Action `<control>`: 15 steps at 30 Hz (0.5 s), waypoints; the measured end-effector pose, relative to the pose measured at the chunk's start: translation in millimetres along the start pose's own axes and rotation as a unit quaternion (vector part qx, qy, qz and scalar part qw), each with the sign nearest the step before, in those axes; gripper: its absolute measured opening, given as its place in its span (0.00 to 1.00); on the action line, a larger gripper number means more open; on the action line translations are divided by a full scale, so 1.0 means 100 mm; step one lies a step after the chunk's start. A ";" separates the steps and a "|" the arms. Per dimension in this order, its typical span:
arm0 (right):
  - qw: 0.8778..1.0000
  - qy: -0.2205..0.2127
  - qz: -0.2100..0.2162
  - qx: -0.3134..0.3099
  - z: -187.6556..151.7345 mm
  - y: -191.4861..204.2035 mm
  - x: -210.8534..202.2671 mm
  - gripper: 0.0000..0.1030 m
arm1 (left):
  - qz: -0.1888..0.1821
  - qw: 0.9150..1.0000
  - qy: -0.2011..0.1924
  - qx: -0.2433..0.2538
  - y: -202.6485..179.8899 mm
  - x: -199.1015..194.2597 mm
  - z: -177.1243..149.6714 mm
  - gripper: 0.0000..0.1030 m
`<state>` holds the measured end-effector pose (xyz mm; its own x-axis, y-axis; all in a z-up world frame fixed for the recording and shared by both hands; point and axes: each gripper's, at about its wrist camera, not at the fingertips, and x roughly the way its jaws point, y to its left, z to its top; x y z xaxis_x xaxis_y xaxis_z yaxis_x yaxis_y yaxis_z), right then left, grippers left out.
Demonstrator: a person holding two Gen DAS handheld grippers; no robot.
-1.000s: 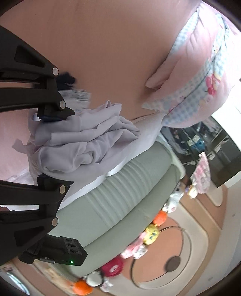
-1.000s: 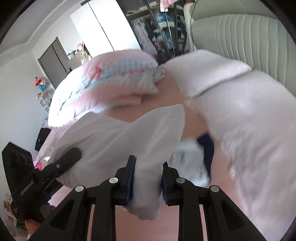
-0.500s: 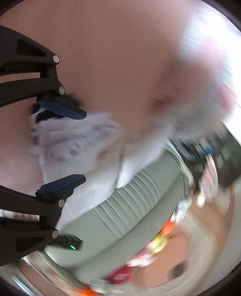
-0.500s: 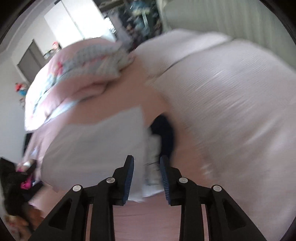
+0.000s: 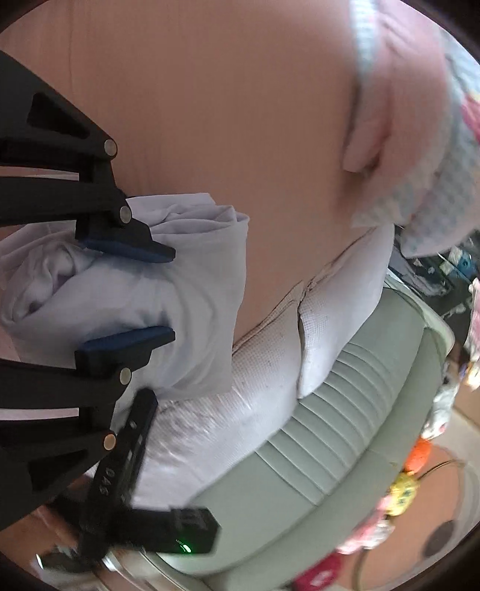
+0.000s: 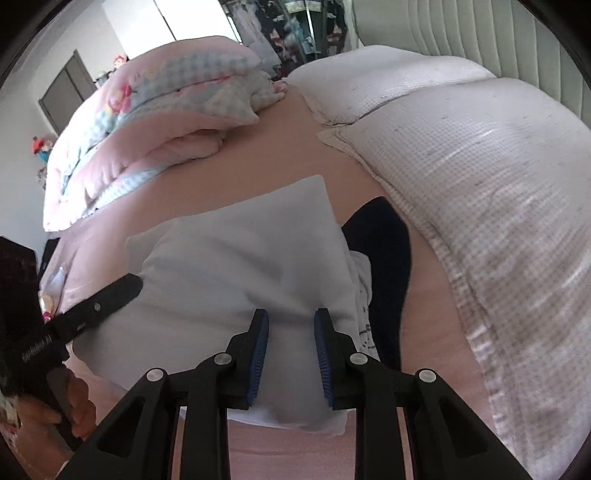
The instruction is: Fold clothes
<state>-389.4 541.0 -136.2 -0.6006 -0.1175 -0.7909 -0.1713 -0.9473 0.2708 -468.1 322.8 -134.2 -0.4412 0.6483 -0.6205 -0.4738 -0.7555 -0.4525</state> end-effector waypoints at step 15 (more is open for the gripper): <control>0.998 -0.058 -0.007 -0.015 -0.97 1.21 -1.70 0.52 | 0.043 0.995 -0.059 0.073 -0.51 -2.40 -0.78 0.71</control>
<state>-232.2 417.0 -22.2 -0.6849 -0.0699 -0.7253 -0.1577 -0.9576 0.2412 -279.0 198.5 -12.1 -0.5670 0.5951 -0.5696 -0.5323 -0.7924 -0.2980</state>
